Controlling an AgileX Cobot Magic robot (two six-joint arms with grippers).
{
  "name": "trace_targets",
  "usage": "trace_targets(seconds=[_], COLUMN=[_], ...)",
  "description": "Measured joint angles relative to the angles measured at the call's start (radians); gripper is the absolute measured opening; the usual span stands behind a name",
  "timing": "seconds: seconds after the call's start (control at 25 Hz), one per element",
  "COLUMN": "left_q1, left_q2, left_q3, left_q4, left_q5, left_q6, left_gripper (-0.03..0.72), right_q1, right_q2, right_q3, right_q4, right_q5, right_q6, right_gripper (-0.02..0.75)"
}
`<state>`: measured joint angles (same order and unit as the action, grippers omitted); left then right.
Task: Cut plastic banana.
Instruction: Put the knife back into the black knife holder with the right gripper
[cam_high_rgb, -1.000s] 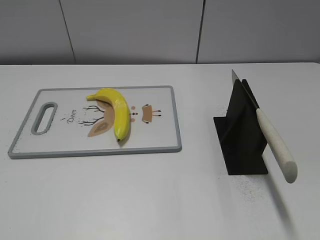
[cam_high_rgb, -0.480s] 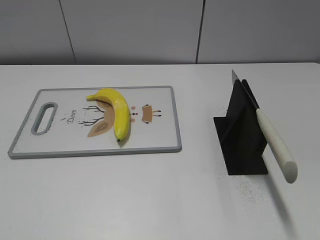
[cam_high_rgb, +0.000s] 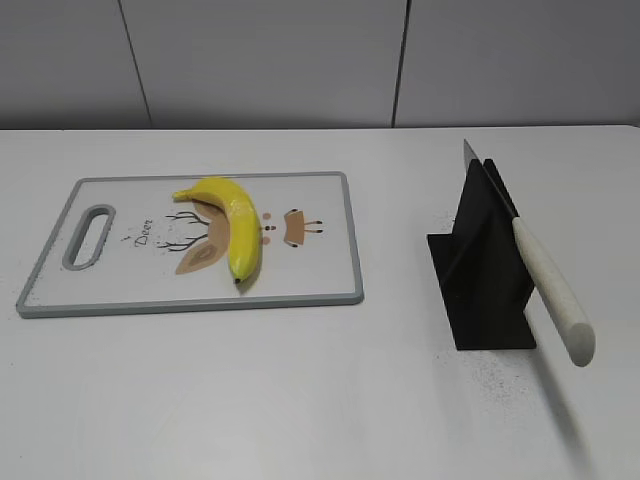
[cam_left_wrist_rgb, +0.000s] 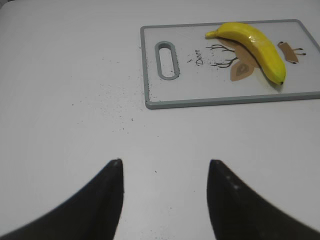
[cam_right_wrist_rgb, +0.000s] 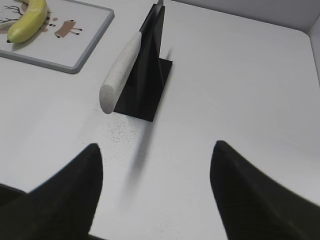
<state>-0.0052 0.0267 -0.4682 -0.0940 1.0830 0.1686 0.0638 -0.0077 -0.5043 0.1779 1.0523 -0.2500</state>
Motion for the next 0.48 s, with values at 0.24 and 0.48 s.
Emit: trace_targets(seconds=[0.24, 0.48], left_q1=[0.000, 0.000], left_q2=[0.000, 0.000], left_q3=[0.000, 0.000], left_q4=[0.000, 0.000], left_q5=[0.000, 0.000], left_q6=[0.000, 0.000], left_gripper=[0.526, 0.526], right_q1=[0.000, 0.000], right_q2=[0.000, 0.000], right_q3=[0.000, 0.000], right_q4=[0.000, -0.001], right_q5=[0.000, 0.000], right_q6=[0.000, 0.000], right_gripper=[0.510, 0.510])
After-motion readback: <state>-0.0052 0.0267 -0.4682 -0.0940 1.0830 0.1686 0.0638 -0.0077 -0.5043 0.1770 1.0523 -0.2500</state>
